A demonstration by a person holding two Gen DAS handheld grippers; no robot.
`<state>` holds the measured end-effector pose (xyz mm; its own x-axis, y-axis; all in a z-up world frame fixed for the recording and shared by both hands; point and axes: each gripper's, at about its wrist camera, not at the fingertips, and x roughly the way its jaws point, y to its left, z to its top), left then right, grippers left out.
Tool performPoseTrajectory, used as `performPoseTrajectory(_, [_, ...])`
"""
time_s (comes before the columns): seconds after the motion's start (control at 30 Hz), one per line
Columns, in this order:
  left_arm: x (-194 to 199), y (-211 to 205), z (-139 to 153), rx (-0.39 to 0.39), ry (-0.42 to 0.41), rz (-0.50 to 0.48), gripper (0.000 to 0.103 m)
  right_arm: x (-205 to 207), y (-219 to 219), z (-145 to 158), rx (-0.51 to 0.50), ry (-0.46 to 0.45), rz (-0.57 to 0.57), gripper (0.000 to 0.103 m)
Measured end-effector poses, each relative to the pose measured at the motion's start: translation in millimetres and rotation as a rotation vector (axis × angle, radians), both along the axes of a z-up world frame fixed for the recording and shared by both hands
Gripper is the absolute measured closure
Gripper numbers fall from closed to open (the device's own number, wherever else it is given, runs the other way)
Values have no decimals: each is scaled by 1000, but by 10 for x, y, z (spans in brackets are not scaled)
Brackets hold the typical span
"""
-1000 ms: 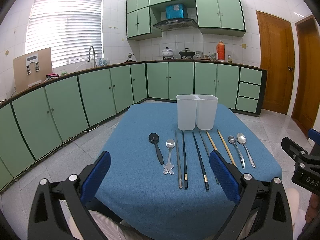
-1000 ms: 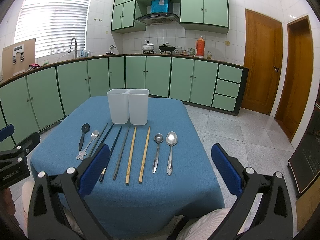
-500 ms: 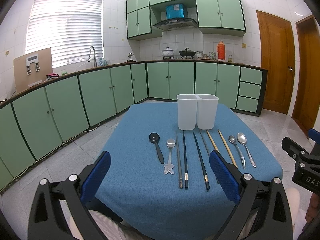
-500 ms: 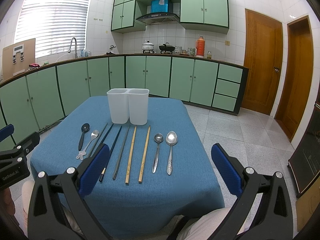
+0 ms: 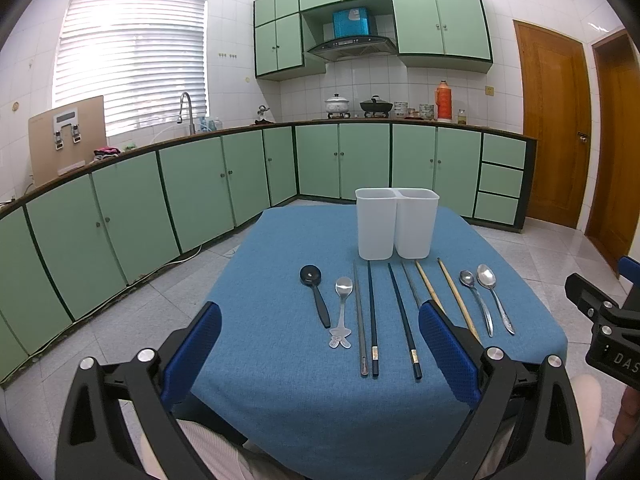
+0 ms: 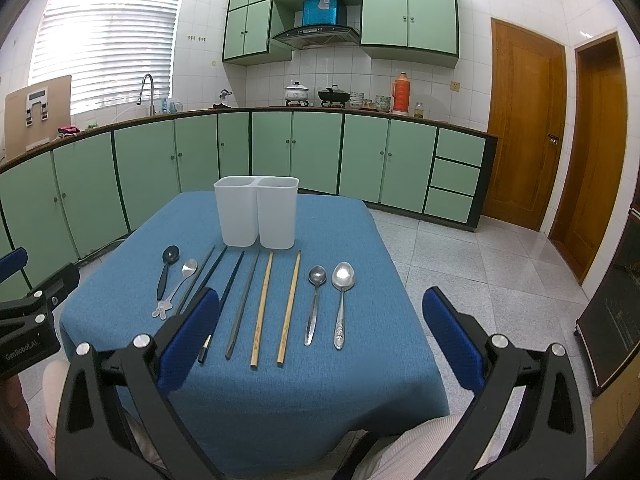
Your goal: Organize utensils
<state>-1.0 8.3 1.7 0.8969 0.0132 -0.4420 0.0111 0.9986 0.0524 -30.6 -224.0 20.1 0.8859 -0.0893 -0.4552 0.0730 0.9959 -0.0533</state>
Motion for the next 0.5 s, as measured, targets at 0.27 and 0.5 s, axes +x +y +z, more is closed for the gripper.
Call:
performPoseTrajectory(0.27, [7, 8, -8, 0, -3, 3, 6, 2, 1, -2, -1, 0, 1, 5])
performPoseTrajectory(0.5, [8, 9, -4, 0, -3, 3, 6, 3, 2, -1, -1, -1, 0, 5])
